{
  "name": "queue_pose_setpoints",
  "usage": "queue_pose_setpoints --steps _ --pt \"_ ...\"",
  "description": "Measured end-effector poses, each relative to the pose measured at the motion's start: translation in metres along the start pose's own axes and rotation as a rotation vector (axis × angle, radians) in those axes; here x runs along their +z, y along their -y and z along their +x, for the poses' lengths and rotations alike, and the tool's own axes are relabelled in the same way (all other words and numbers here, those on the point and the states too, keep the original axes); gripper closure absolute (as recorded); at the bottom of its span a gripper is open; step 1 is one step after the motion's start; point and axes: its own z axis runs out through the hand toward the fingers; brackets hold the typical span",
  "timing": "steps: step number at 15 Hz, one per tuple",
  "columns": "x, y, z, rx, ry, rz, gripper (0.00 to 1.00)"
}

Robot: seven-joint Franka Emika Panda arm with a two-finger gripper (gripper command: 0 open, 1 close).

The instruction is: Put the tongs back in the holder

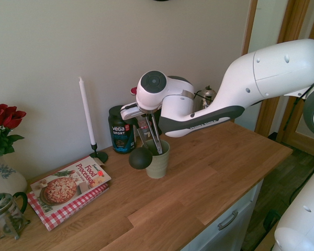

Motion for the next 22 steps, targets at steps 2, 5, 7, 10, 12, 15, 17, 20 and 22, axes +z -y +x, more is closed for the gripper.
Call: queue_pose_setpoints --steps 2,5,7,10,12,15,17,20,22 --pt "0.005 -0.008 -0.009 -0.009 0.013 -0.013 0.0" --pt "0.014 -0.02 -0.019 -0.02 0.027 -0.03 0.0" --pt "0.017 -0.026 -0.025 -0.019 0.038 -0.034 0.0" --pt "0.02 -0.036 -0.033 -0.022 0.049 -0.052 0.0" --pt "0.019 -0.041 -0.036 -0.022 0.053 -0.06 0.0" --pt "-0.003 -0.042 -0.029 0.025 0.098 -0.053 0.0" --pt "-0.033 -0.044 -0.012 0.033 0.181 -0.064 0.0" --pt "-0.069 -0.066 0.01 -0.021 0.391 -0.159 0.0" --pt "-0.073 -0.096 0.041 -0.073 0.522 -0.215 0.0"
